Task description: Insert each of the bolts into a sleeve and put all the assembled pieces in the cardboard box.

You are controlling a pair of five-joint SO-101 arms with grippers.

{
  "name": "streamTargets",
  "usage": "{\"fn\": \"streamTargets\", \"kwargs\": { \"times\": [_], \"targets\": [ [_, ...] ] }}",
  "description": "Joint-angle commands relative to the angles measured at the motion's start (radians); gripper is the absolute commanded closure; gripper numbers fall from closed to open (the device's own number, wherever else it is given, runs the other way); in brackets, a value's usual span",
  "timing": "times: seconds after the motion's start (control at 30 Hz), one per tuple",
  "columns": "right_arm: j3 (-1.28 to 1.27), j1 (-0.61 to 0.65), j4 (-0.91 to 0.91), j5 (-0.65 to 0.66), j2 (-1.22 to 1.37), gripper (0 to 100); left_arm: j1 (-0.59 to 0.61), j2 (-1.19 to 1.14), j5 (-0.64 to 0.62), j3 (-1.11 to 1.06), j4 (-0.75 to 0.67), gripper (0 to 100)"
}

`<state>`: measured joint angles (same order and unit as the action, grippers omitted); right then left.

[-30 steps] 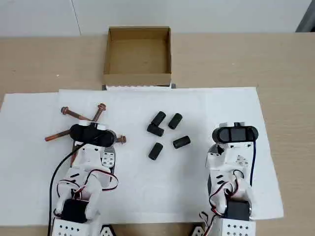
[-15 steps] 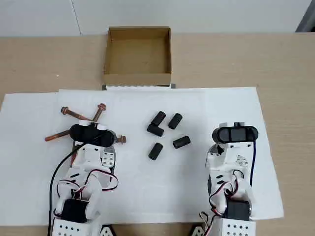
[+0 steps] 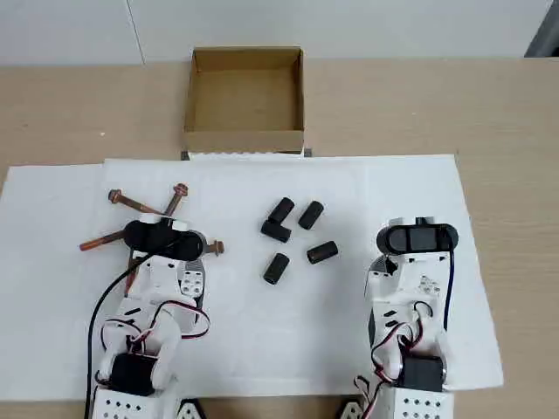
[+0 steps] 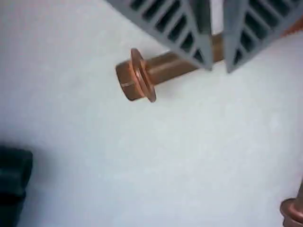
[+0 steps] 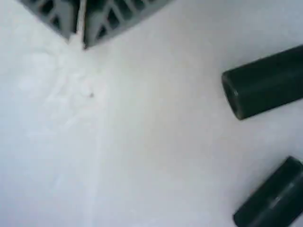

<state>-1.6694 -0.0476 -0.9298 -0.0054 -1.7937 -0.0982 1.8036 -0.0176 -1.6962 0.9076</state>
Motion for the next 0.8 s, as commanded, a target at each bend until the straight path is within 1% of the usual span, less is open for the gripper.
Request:
{"fn": "streamTargets", "kwargs": {
  "times": [0.0,0.53,0.67,0.77],
  "targets": [
    [-0.015,-0.004,0.019,0.009,-0.013,99.5,-0.005,0.009,0.003,0.019,-0.003,99],
    [-0.015,-0.001,0.021,0.003,-0.013,99.5,-0.005,0.009,0.003,0.019,-0.003,99],
    [-0.014,0.039,0.015,0.003,-0.013,99.5,-0.005,0.009,0.003,0.019,-0.003,99],
    [0.041,0.042,0.013,0.003,-0.010,99.5,-0.005,0.009,0.003,0.019,-0.003,99]
  ]
}}
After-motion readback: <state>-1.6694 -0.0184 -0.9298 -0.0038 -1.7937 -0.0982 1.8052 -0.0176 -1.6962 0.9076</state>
